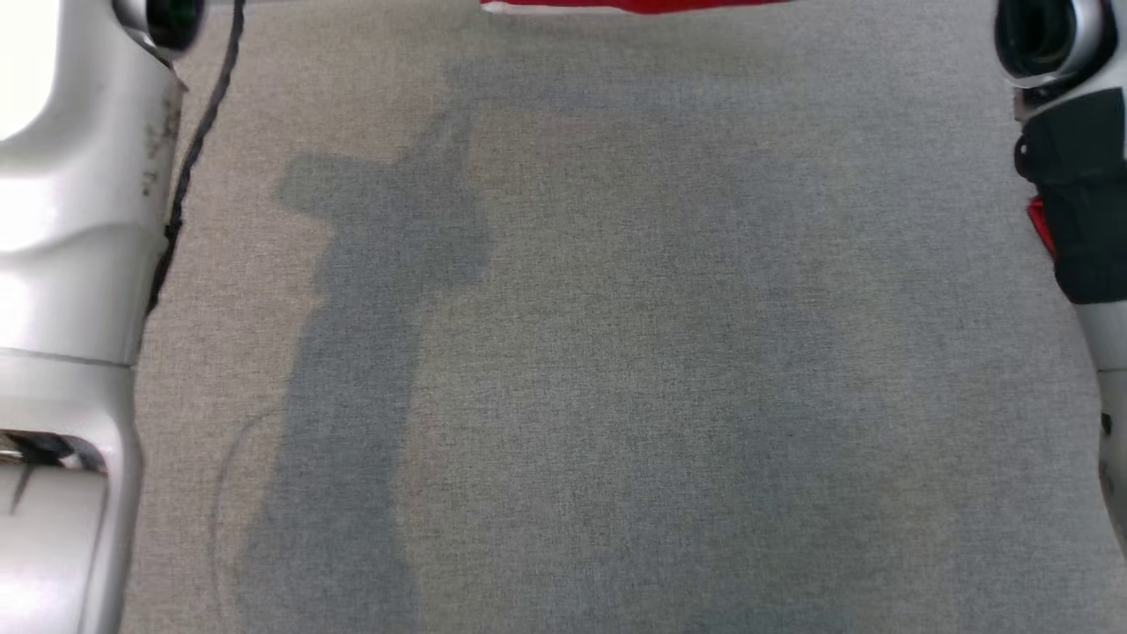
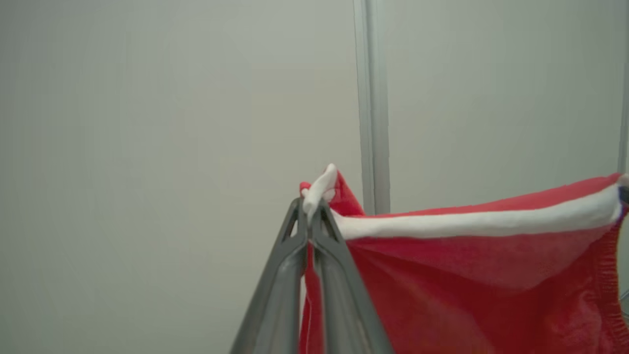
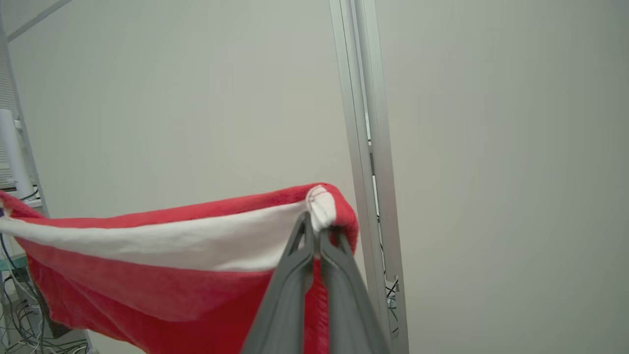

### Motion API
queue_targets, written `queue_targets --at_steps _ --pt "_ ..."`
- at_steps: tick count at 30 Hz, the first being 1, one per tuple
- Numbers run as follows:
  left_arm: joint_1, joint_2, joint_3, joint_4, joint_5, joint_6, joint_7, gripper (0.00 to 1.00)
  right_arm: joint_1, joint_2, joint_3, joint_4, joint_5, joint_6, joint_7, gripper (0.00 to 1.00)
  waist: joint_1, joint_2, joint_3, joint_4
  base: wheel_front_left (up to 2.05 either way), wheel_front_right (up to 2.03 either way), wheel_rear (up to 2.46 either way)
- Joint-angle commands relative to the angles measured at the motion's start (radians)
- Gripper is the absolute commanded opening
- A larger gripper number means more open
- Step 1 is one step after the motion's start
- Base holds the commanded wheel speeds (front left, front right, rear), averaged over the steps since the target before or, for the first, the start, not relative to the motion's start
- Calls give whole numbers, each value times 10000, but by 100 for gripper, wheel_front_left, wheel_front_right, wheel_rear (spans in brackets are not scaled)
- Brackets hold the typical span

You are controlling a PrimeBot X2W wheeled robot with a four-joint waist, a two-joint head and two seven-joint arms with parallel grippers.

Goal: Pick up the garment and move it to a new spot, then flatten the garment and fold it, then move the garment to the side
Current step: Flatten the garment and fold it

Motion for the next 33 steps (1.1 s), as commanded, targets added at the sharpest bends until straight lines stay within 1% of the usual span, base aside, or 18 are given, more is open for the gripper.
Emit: queue_targets --at_steps 1,5,9,13,14,17,20,22,28,30,33 --pt "-39 -99 -22 260 -4 -60 -32 0 -76 10 -9 218 44 1 -83 0 0 0 14 20 0 0 0" --pt "530 -469 -123 1614 -58 -138 -57 0 241 302 -32 1282 92 1 -85 0 0 0 47 120 0 0 0" --pt "1341 -755 -59 2301 -208 -214 -67 0 972 539 311 2114 352 1 -83 0 0 0 78 152 0 0 0" --pt "2147 -885 81 2603 -263 -231 -69 0 1799 615 839 2283 586 1 -83 0 0 0 198 142 0 0 0" --pt "2416 -896 40 2711 -181 -236 -56 0 2095 604 1026 2242 639 1 -83 0 0 0 217 141 0 0 0" --pt "3228 -882 380 2593 -256 -229 -56 0 2997 473 1522 1825 714 1 -84 0 0 0 183 116 0 0 0" --pt "4235 -751 925 1937 -219 -228 -59 0 4142 325 1848 1133 888 1 -84 0 0 0 47 89 0 0 0" --pt "5096 -701 1275 1382 -113 -230 -59 0 4970 230 1892 584 1005 1 -84 0 0 0 -112 79 0 0 0" --pt "7897 -567 2267 -826 417 -234 -59 0 7533 -7 2312 -974 1059 1 -85 0 0 0 -786 -88 0 0 0" --pt "8874 -625 2454 -1552 590 -236 -60 0 8221 -143 2186 -1381 1084 0 -85 0 0 0 -1023 -88 0 0 0" --pt "10235 -702 2751 -2599 738 -237 -58 0 9223 -73 2231 -1830 1121 1 -85 0 0 0 -1327 -160 0 0 0"
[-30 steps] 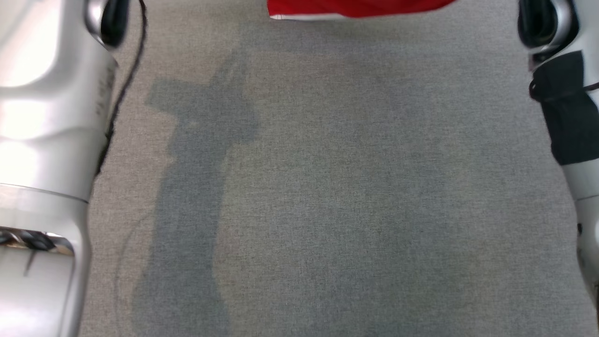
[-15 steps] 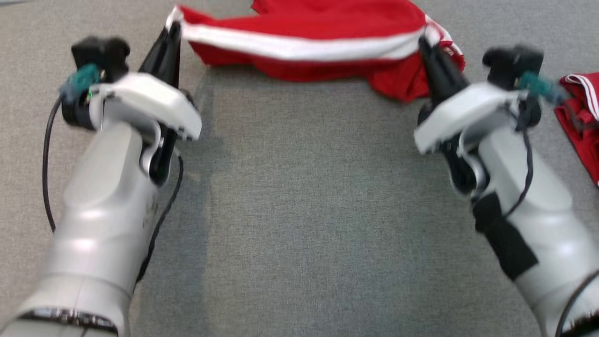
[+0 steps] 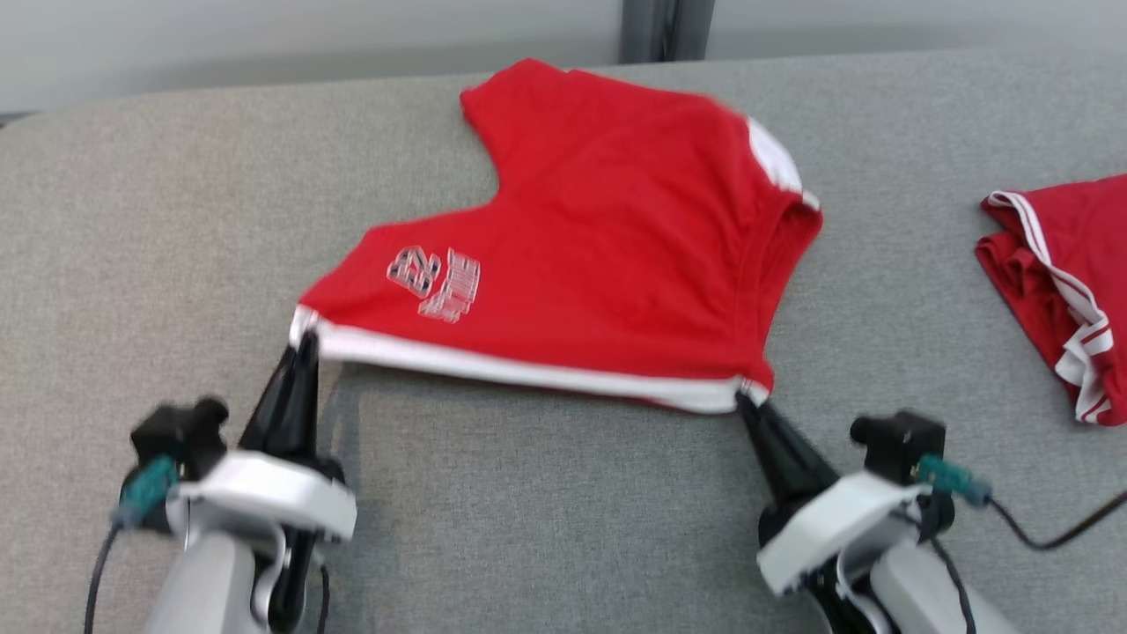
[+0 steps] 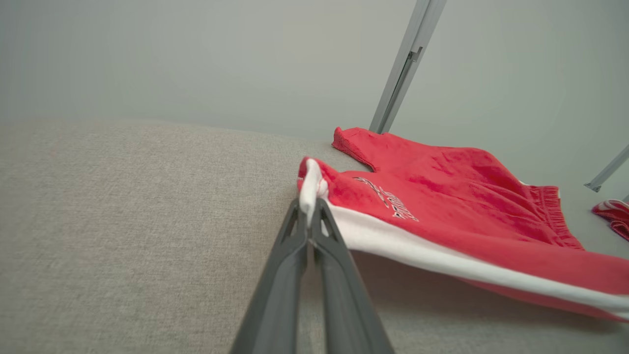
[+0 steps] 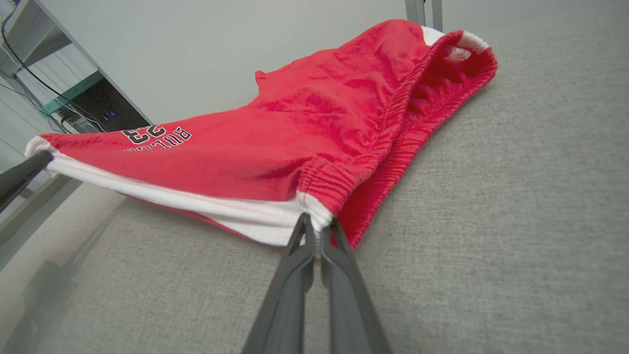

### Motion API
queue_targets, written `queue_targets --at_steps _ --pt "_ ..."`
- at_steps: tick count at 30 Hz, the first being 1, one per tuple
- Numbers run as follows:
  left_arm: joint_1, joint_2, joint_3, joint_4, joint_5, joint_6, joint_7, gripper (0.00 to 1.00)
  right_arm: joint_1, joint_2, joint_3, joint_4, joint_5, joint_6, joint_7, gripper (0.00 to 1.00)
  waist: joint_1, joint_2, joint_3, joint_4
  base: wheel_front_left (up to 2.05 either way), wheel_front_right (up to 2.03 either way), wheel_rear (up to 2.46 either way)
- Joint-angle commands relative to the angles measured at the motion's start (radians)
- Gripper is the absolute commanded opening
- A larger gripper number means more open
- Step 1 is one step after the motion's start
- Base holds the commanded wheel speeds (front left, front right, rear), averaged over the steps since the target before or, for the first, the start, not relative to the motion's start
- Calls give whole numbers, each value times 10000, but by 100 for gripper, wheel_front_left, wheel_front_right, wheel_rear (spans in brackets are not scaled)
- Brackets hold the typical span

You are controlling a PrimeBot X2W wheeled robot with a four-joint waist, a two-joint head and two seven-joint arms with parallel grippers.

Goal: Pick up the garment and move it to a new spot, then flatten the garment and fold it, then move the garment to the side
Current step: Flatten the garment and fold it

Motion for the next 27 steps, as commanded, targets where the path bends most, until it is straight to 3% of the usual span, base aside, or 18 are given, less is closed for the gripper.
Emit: queue_targets --at_steps 1,8,16,22,27 --pt "363 31 140 -313 35 -9 -16 0 289 -75 -6 -141 -93 1 -45 0 0 0 -253 -64 0 0 0" --pt "3010 -226 497 -1930 79 233 -16 0 2313 -378 -110 -1101 -570 0 -47 0 0 0 -1102 -140 0 0 0" --pt "5143 -336 362 -3850 -158 962 614 0 4436 -569 -624 -2385 -1028 0 77 0 0 0 -1871 -252 0 0 0" --pt "5668 -342 124 -5122 -98 1324 1142 0 5386 -386 -1330 -3365 -1484 0 740 0 0 0 -1923 -381 0 0 0" --pt "4958 -222 -34 -5305 -19 1295 1517 0 5098 -160 -1526 -3763 -1658 0 1115 0 0 0 -1553 -446 0 0 0"
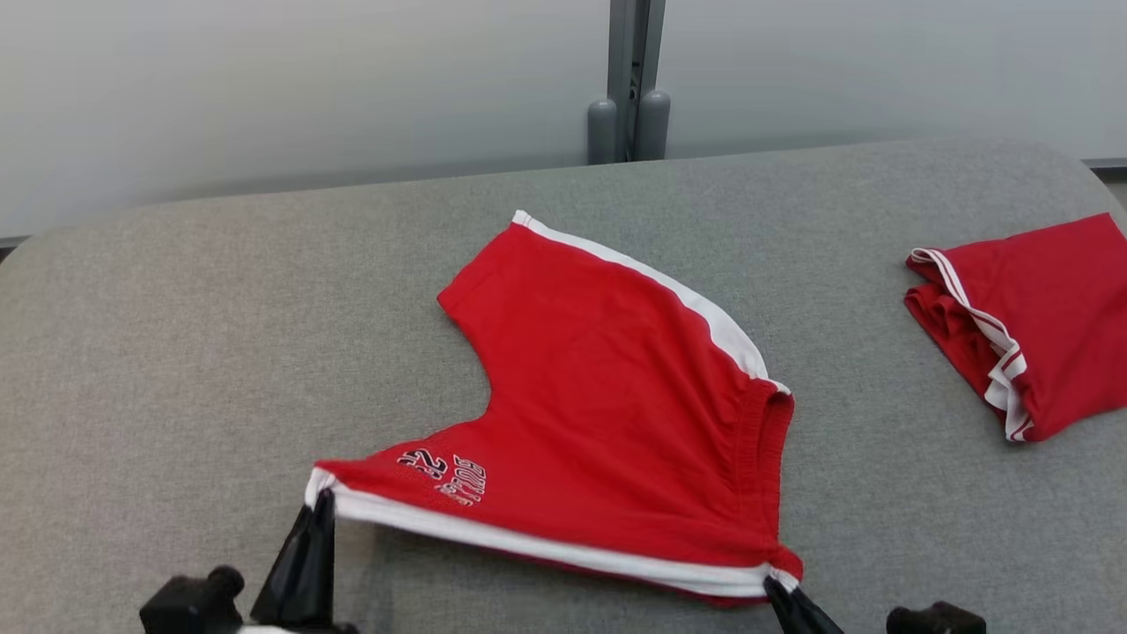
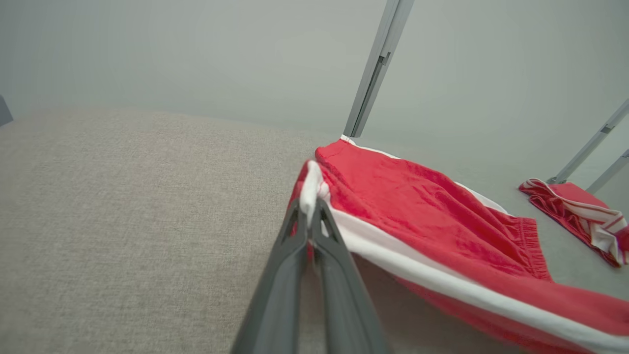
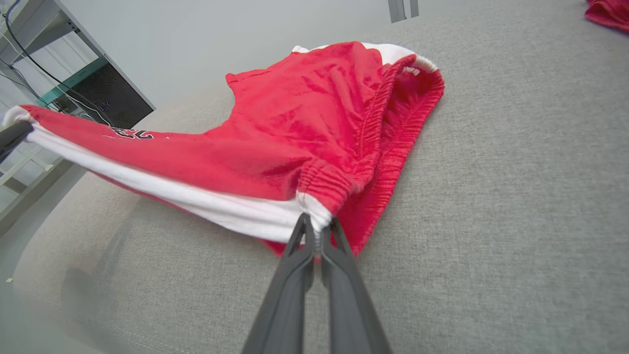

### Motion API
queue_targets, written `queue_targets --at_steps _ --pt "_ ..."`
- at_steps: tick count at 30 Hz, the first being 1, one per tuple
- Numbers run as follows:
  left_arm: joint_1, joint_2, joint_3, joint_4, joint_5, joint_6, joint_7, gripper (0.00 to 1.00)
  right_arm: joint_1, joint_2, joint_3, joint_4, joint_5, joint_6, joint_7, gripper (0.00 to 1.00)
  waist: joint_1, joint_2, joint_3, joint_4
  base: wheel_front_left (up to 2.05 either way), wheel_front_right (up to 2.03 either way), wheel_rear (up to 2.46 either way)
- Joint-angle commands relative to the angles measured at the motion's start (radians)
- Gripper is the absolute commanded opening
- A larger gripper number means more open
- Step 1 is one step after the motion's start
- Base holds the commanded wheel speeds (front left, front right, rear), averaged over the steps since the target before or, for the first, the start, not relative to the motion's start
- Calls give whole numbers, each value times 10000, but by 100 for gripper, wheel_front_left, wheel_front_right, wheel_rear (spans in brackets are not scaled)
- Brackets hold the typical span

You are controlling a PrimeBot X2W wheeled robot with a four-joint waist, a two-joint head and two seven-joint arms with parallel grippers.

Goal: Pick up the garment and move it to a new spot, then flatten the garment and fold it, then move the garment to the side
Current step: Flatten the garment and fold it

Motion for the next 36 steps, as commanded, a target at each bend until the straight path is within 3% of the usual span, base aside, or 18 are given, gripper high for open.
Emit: queue_targets --at_steps 1,13,24,34,35,36 --pt "-658 156 -34 13 103 -73 78 0 -315 47 -90 -75 21 -2 44 0 0 0 285 -20 0 0 0" --pt "-6094 627 -604 2094 559 -713 794 0 -3092 927 -641 590 1125 -1 -122 0 0 0 2490 -478 0 0 0" --pt "-10638 453 -1211 6618 853 -1015 684 0 -5419 1151 -637 1791 2205 -1 -609 0 0 0 3695 -1058 0 0 0" --pt "-12707 209 -1623 9904 645 -1206 35 0 -6058 1137 -68 2219 2973 -1 -948 0 0 0 4228 -1518 0 0 0" --pt "-12817 173 -1639 10116 569 -1232 -75 20 -6080 1136 10 2212 3028 -1 -987 18 0 0 4246 -1537 0 0 0" --pt "-12901 152 -1674 10318 546 -1243 -139 100 -6087 1135 60 2235 3011 -1 -1007 48 0 0 4257 -1552 0 0 0"
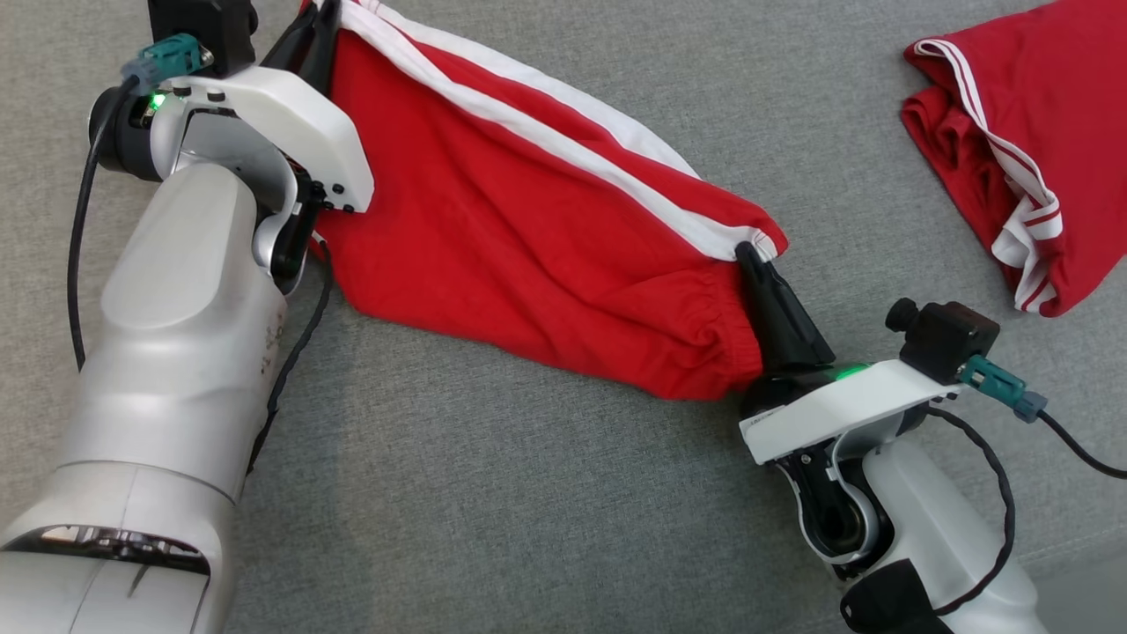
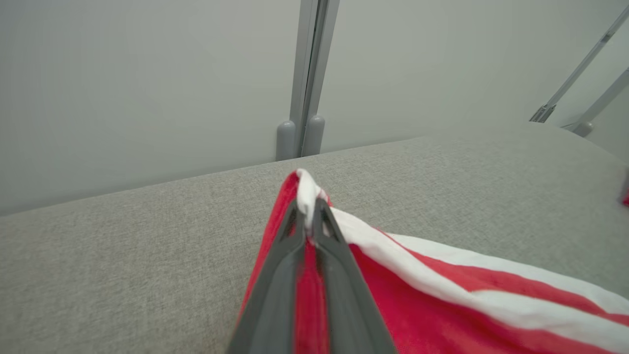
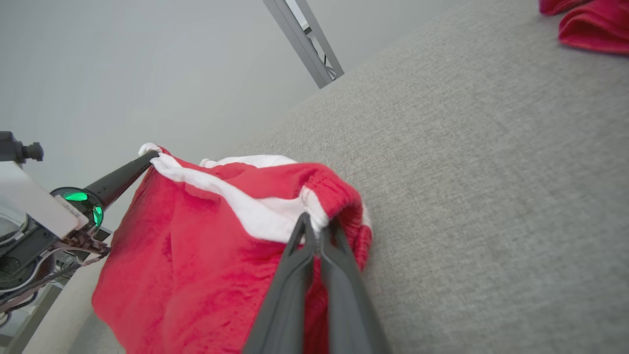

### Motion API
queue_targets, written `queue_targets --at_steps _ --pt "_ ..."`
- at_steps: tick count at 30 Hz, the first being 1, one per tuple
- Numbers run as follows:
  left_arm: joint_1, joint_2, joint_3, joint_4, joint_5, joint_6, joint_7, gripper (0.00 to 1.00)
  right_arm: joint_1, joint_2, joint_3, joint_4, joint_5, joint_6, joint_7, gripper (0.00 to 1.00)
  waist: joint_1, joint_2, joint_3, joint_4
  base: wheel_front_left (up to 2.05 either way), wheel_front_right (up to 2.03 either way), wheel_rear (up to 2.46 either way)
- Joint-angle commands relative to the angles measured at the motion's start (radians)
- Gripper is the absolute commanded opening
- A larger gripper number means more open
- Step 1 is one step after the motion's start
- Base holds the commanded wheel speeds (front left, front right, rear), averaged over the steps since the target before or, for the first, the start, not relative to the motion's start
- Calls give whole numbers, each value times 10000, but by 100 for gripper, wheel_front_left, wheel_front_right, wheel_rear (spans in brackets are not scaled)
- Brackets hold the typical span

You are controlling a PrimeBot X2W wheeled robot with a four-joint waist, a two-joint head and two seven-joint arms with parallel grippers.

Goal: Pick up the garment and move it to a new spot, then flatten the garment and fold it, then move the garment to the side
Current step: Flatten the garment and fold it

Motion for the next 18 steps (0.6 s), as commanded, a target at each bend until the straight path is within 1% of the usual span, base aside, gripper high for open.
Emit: queue_targets --at_steps 1,2,6,7,9,10,12,18 --pt "-247 23 -67 328 -86 -50 -169 100 -3 -68 86 207 -18 1 -57 87 0 0 32 -43 0 0 0" --pt "-299 19 -100 471 -124 -61 -315 100 11 -65 119 219 -50 1 -71 100 0 0 19 -46 0 0 0" --pt "-154 -9 -190 795 -215 -76 -979 100 212 -223 133 -24 -506 1 -141 100 0 0 -89 53 0 0 0" --pt "-40 -9 -219 772 -204 -81 -1126 100 254 -405 68 -89 -905 1 -159 100 0 0 -128 84 0 0 0" --pt "268 -1 -176 537 -229 -86 -1339 100 445 -478 -117 -352 -1416 4 -172 100 0 0 -241 165 0 0 0" --pt "453 20 -154 346 -194 -38 -1394 100 499 -617 -360 -547 -1969 3 -175 100 0 0 -299 204 0 0 0" --pt "872 92 22 -340 -178 158 -1444 100 865 -578 -756 -939 -2574 3 -174 100 0 0 -399 299 0 0 0" --pt "3130 287 616 -3430 204 780 -1450 100 1806 -464 -1954 -2217 -4396 3 -172 100 0 0 -823 481 0 0 0"
